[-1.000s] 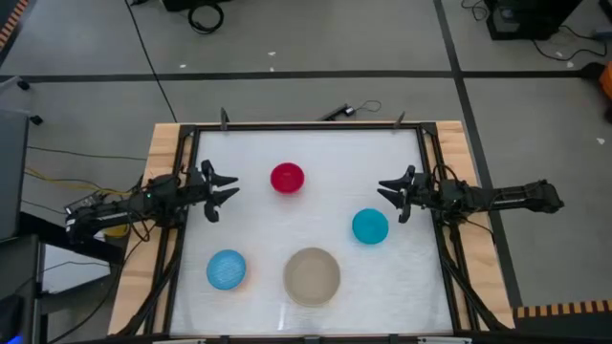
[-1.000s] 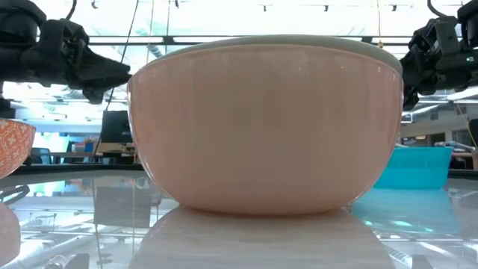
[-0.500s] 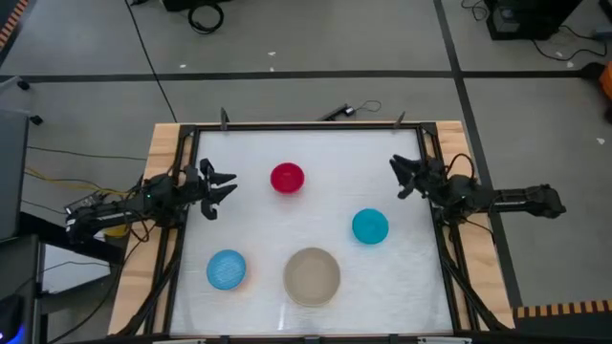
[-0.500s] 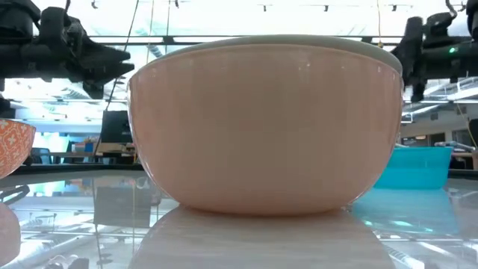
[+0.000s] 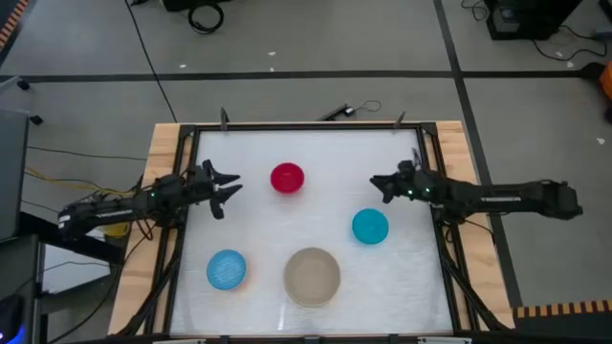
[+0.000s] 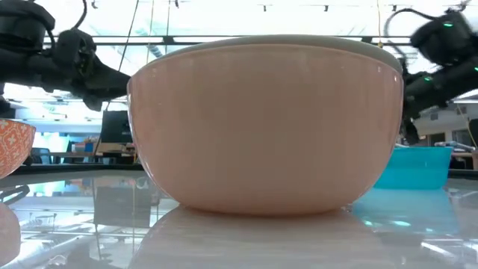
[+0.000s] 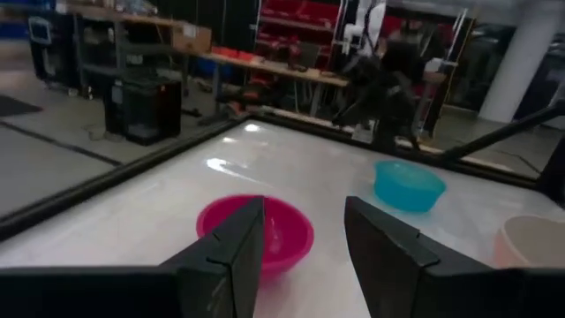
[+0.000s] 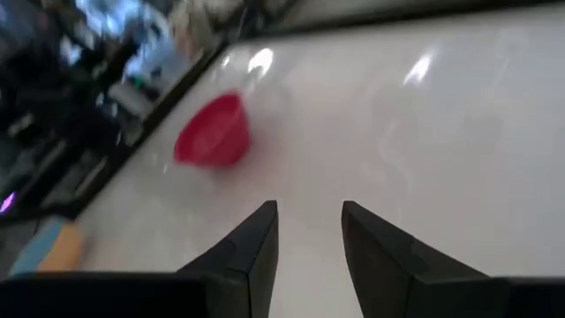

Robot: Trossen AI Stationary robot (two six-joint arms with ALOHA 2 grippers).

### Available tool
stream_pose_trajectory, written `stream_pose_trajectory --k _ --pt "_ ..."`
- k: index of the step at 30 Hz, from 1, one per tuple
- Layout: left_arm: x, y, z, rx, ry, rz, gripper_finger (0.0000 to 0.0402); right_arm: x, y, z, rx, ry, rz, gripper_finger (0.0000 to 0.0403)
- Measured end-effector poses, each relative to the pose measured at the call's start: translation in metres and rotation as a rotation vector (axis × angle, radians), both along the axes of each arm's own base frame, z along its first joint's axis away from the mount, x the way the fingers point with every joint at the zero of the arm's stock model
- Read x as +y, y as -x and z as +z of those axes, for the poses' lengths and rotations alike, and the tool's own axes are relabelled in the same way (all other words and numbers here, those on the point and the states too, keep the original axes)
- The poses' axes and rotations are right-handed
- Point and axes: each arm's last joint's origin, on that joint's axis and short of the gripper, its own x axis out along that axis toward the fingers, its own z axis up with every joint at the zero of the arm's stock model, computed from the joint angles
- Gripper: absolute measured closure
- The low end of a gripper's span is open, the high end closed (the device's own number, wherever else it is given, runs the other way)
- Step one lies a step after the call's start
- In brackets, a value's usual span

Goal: Nest bowls inside each other
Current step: Stack the blue patterned bowl on top of the gray bowl

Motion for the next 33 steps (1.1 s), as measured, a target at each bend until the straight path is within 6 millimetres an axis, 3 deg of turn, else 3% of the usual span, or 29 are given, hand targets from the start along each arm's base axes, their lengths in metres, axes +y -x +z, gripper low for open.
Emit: stream_pose_trajectory --k 4,8,11,15,19,23,28,33 --pt "0.002 -0.007 -0.004 0.043 0.026 0.036 0.0241 -0.009 -0.034 0.020 0.133 -0.034 0.083 0.0268" --pt "0.005 -0.014 -0.005 0.047 0.028 0.075 0.0241 -0.025 -0.077 0.034 0.327 0.040 0.162 0.0268" --pt "0.004 -0.019 -0.004 0.065 0.076 0.040 0.0241 -0.039 -0.105 0.030 0.462 0.037 0.250 0.0268" --pt "-0.006 -0.031 0.016 0.170 0.185 -0.091 0.0241 -0.051 -0.131 0.023 0.519 0.002 0.309 0.0268" --pt "-0.023 -0.033 0.043 0.496 0.281 -0.151 0.0241 -0.052 -0.141 0.022 0.518 0.025 0.373 0.0268" --pt "-0.043 -0.036 0.058 0.693 0.370 -0.192 0.0241 -0.049 -0.141 0.026 0.530 0.082 0.339 0.0268" --pt "-0.077 -0.040 0.047 0.877 0.481 -0.371 0.0241 -0.046 -0.141 0.031 0.522 0.104 0.336 0.0268" --pt "-0.098 -0.039 0.030 1.034 0.505 -0.340 0.0241 -0.043 -0.144 0.027 0.511 0.100 0.397 0.0268"
